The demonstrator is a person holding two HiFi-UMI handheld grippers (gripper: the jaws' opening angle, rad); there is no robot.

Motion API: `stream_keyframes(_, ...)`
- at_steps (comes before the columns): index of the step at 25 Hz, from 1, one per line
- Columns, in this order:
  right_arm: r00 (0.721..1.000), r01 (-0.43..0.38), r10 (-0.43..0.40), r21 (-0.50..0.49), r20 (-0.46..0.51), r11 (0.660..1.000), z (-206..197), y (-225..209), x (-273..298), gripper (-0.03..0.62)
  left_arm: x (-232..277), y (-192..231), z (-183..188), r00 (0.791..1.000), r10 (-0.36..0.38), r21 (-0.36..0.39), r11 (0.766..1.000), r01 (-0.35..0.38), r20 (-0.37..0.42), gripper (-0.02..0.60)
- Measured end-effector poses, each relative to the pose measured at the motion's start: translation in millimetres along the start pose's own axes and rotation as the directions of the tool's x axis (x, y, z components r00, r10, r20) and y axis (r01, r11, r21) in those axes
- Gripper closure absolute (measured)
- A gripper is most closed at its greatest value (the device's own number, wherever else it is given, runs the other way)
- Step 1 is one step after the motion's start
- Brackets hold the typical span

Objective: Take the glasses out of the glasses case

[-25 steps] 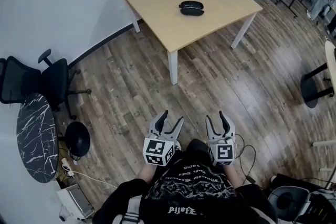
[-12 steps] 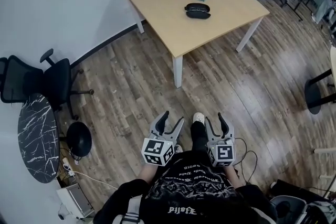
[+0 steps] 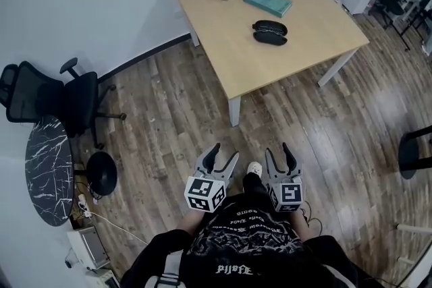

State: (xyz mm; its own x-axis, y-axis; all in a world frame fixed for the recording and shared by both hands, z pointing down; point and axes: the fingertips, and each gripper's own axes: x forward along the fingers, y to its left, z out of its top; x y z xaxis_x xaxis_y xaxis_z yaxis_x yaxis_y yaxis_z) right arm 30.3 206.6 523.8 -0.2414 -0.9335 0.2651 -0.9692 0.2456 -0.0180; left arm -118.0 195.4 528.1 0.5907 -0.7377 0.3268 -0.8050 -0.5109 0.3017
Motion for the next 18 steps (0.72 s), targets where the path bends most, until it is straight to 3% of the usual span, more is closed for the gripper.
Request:
stream_keyframes(10, 0.998, -0.065, 0.065, -0.022, 0.002, 0.998, 27.3, -79.5, 65.4, 0.37, 92.9, -20.1, 31.4, 0.999, 0.043, -0.015, 0.999, -0.043, 0.011, 0.319)
stream_keyframes(18, 0.995, -0.098, 0.097, -0.023, -0.008, 0.995, 28.1, -110.5, 87.0, 0.372, 134.9, -32.4, 34.8, 0.999, 0.054, -0.013, 0.998, -0.054, 0.001, 0.318)
